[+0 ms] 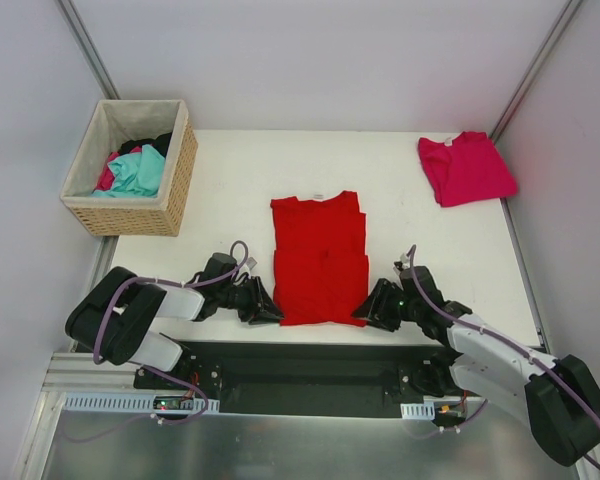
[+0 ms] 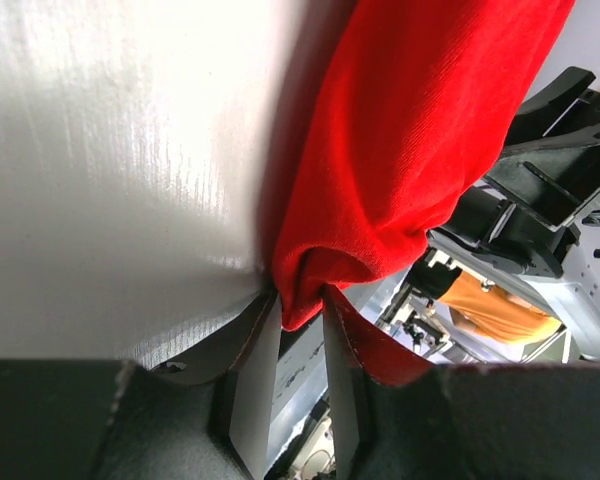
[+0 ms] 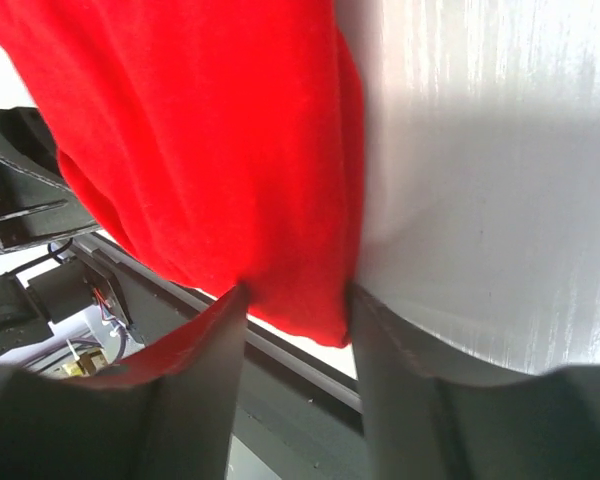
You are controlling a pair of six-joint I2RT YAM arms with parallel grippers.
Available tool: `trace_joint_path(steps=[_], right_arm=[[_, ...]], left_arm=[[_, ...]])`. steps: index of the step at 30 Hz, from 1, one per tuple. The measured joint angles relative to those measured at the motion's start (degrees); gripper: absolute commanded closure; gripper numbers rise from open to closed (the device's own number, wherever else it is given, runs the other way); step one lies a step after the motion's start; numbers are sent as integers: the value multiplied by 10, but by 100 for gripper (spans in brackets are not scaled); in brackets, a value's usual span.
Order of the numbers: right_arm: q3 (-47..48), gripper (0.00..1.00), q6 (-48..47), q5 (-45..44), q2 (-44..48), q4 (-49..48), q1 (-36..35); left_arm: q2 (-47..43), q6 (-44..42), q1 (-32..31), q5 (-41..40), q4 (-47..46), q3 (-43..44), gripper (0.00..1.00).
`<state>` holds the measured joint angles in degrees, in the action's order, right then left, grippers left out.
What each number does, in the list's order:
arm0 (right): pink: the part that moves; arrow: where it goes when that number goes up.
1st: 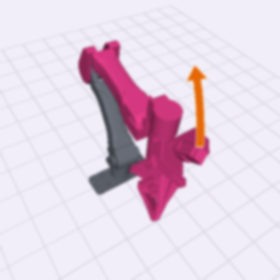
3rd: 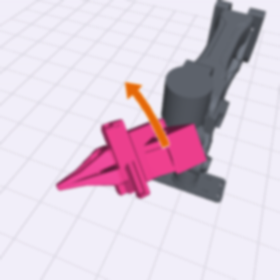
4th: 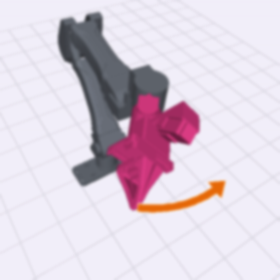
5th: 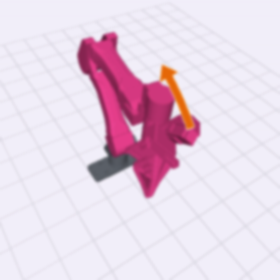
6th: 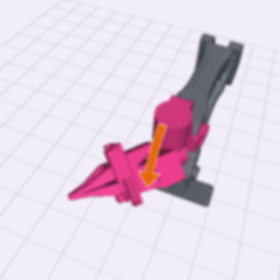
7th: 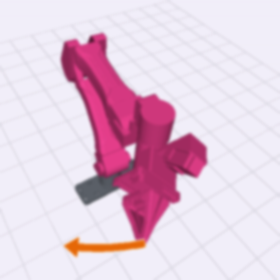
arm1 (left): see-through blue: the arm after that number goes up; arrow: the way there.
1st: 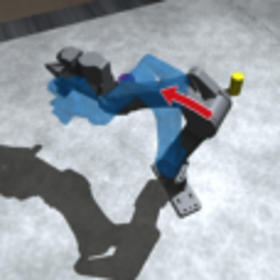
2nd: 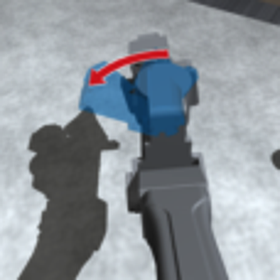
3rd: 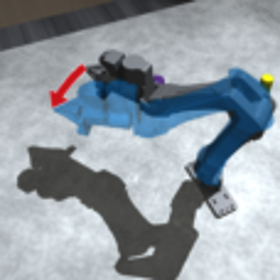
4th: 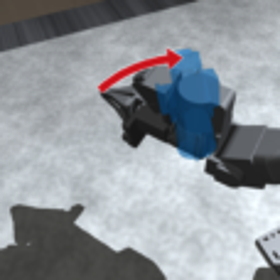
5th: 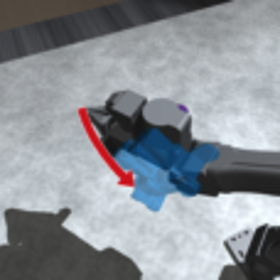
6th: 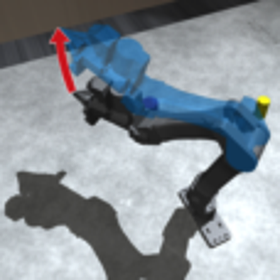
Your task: Fold and stack the t-shirts
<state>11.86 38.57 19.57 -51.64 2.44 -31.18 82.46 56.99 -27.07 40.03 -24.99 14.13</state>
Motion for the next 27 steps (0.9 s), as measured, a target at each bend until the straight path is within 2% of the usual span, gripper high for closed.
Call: trace_joint_path(steps=[4, 7, 8, 9, 10, 17, 22, 27], right_arm=[[0, 69, 5, -2, -19, -5, -7], [0, 81, 9, -5, -25, -3, -10], [0, 86, 9, -7, -26, 0, -10], [0, 96, 10, -9, -27, 3, -10], [0, 99, 10, -11, -27, 5, -11], [6, 99, 9, -17, -28, 23, -12], [48, 99, -19, -43, -44, 80, -17], [119, 99, -51, -63, -98, 124, -21]], left_arm=[[1, 0, 0, 0, 1, 0, 80], [3, 0, 0, -1, 3, 0, 90], [4, -1, 0, -1, 3, 0, 100], [5, -1, 0, -2, 4, 0, 100], [5, -2, 0, -2, 5, 1, 100], [-6, -5, 0, -8, 26, 7, 100], [-58, -24, -3, -37, 108, 41, 100], [-89, -41, -3, -57, 171, 103, 100]])
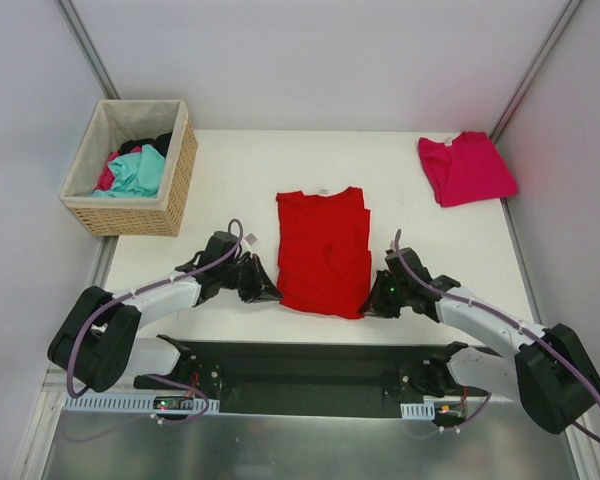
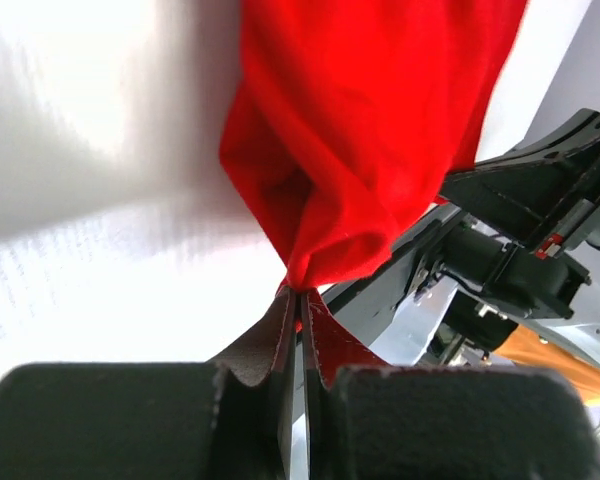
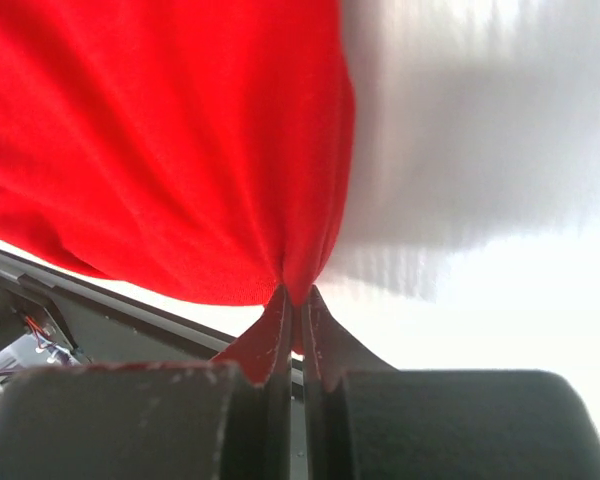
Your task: Fold and stack the t-shirts
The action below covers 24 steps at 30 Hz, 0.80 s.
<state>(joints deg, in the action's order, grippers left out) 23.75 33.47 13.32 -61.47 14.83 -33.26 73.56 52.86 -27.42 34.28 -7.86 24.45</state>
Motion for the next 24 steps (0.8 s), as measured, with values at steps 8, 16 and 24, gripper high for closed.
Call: trace_joint_path(steps=[8, 16, 24], right_arm=[[86, 99, -31, -10, -66, 23, -1], [188, 99, -63, -24, -83, 63, 0], [245, 99, -93, -29, -87, 90, 37]], left_arm=[[3, -16, 0, -13, 43, 61, 100], [11, -28, 0, -22, 75, 103, 100], [-18, -41, 36, -35, 114, 134, 100]])
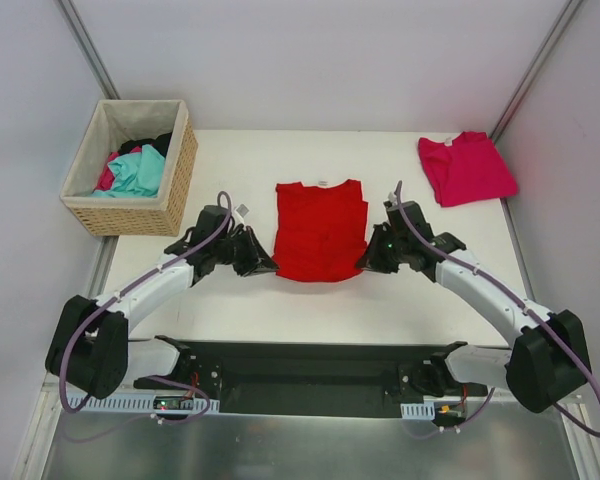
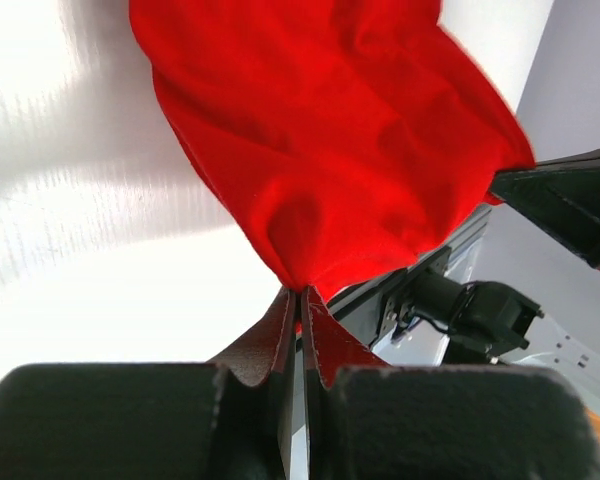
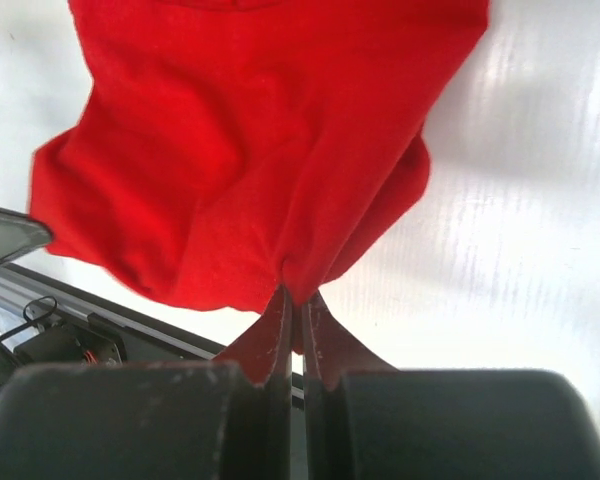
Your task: Fold and stack the t-shirts
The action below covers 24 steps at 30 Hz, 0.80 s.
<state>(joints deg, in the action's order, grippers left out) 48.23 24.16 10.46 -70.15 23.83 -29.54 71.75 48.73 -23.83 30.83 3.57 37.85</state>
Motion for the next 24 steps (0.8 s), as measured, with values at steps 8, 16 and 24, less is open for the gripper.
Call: trace_joint_path(steps=[8, 16, 24], right_arm=[[30, 99, -18, 11, -15, 21, 52], [119, 99, -31, 23, -78, 28, 79], [207, 99, -40, 42, -163, 35, 114]], left_arm=[[-12, -7, 42, 1, 26, 48, 100], [72, -20, 52, 2, 30, 148, 100], [156, -31, 52, 4, 32, 219, 100]])
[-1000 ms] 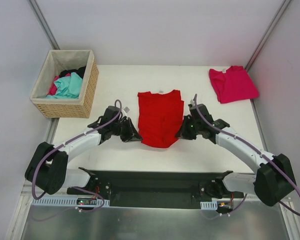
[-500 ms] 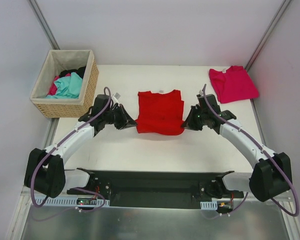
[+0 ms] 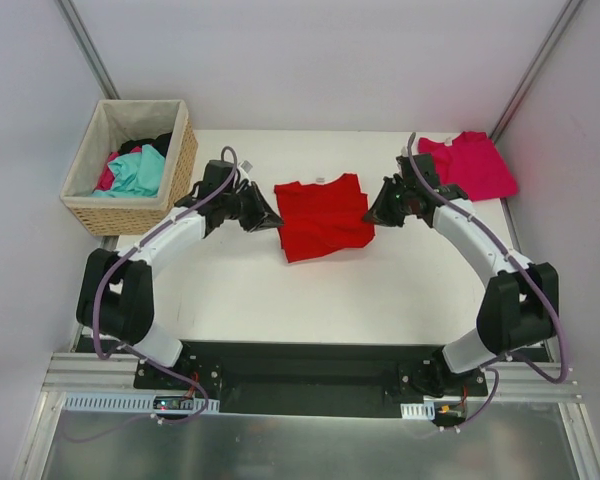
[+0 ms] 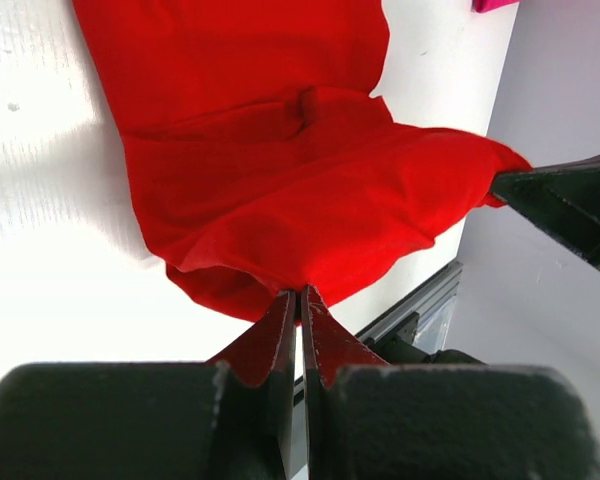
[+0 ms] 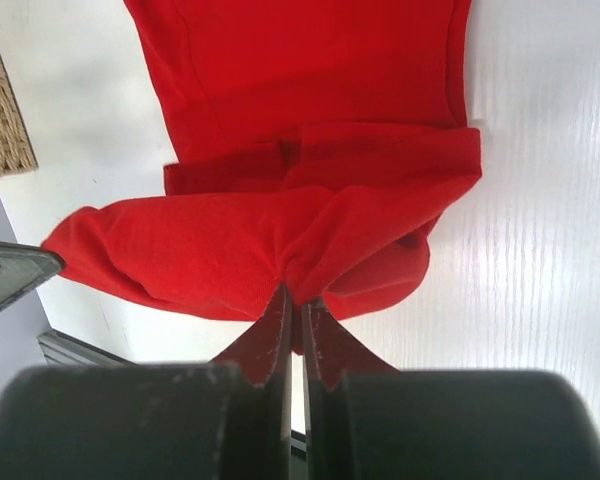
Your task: Fold and stack the t-shirts
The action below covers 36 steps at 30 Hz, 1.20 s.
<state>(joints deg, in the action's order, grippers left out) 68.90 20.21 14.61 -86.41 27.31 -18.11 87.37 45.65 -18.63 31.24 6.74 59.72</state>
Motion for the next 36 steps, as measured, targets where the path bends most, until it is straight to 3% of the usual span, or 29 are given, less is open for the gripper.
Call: trace_joint_path(steps=[23, 36], right_arm=[[219, 99, -3, 63, -240, -4, 45], [399, 99, 10, 89, -406, -14, 69]], left_arm=[[204, -16, 55, 21, 16, 231, 100], [358, -17, 86, 45, 33, 353, 100]])
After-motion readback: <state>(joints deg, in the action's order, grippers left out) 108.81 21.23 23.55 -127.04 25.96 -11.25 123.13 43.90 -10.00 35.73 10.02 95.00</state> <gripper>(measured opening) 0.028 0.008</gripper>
